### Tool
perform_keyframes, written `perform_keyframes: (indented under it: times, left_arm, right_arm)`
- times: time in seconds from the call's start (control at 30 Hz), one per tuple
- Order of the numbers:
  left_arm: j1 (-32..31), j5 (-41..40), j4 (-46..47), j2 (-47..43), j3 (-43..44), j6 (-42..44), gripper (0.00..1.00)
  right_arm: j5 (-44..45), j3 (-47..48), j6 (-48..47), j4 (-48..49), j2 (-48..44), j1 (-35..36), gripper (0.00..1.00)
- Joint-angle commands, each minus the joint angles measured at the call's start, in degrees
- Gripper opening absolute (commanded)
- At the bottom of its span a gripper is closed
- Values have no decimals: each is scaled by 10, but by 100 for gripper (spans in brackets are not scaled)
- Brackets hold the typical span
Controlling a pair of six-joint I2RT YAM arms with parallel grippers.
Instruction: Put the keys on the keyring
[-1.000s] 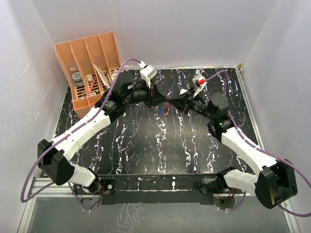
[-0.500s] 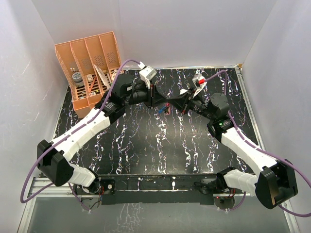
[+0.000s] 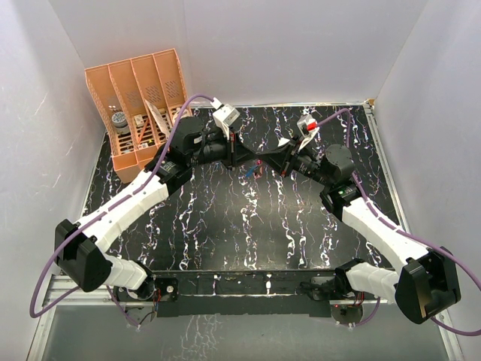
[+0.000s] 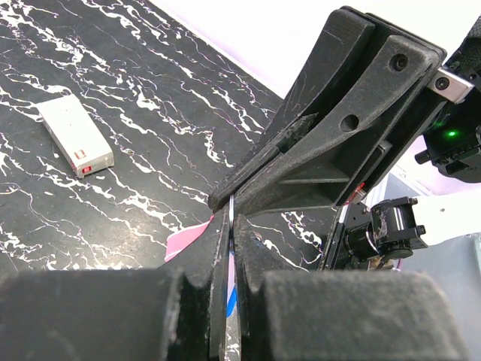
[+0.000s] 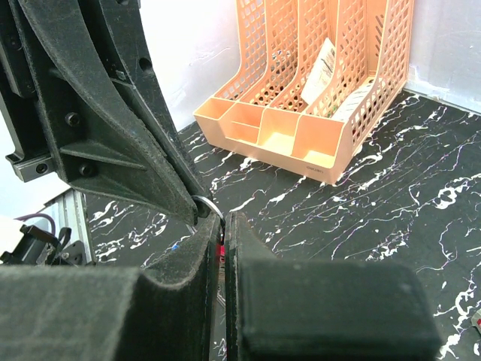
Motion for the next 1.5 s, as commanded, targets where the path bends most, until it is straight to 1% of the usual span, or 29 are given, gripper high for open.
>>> perform_keyframes:
  times: [0.0, 0.03, 0.07, 0.1, 0.17, 0.2, 0.3, 0.33, 0.4, 0.5, 0.63, 0.77, 0.93, 1.13, 1.33, 1.47]
  left_arm:
    - [-6, 31, 14, -25, 3, -4, 0]
    - [-6, 27, 8, -26, 8, -3, 0]
    - [-6, 21, -13, -24, 18, 1, 0]
    - [-6, 8, -30, -20, 35, 6, 0]
    - [-6, -16, -109, -1, 81, 29, 0]
    - [-5, -25, -144, 13, 106, 38, 0]
    - [-6, -34, -226, 46, 170, 60, 0]
    - [-6, -33, -244, 56, 187, 65, 0]
    - [-6, -30, -272, 74, 218, 71, 0]
    - [-6, -26, -317, 105, 255, 80, 0]
    - [-6, -16, -349, 129, 285, 90, 0]
    - [-6, -7, -350, 135, 294, 92, 0]
    - [-6, 9, -350, 140, 308, 91, 0]
    - [-6, 16, -352, 143, 314, 90, 0]
    - [-6, 25, -347, 145, 313, 88, 0]
    - [-6, 25, -353, 141, 318, 88, 0]
  right_arm:
    - [22, 9, 2, 39, -12, -1, 0]
    - [23, 10, 2, 37, -13, -1, 13]
    - [29, 12, -1, 30, -15, -1, 31]
    - [38, 15, -7, 18, -18, -1, 43]
    - [69, 19, -27, -8, -31, -1, 60]
    - [88, 21, -36, -23, -39, -1, 70]
    - [125, 30, -67, -70, -60, -2, 96]
    - [129, 33, -73, -79, -67, -2, 98]
    - [127, 35, -79, -89, -73, -2, 98]
    - [103, 36, -78, -92, -79, -2, 98]
    - [90, 36, -73, -91, -82, -1, 98]
    - [71, 36, -60, -83, -67, -1, 98]
    - [43, 26, -33, -42, -36, 1, 98]
    - [35, 20, -14, -14, -10, 10, 98]
    - [50, 30, -10, -9, 20, 28, 98]
    - [75, 35, -16, -27, 40, 31, 98]
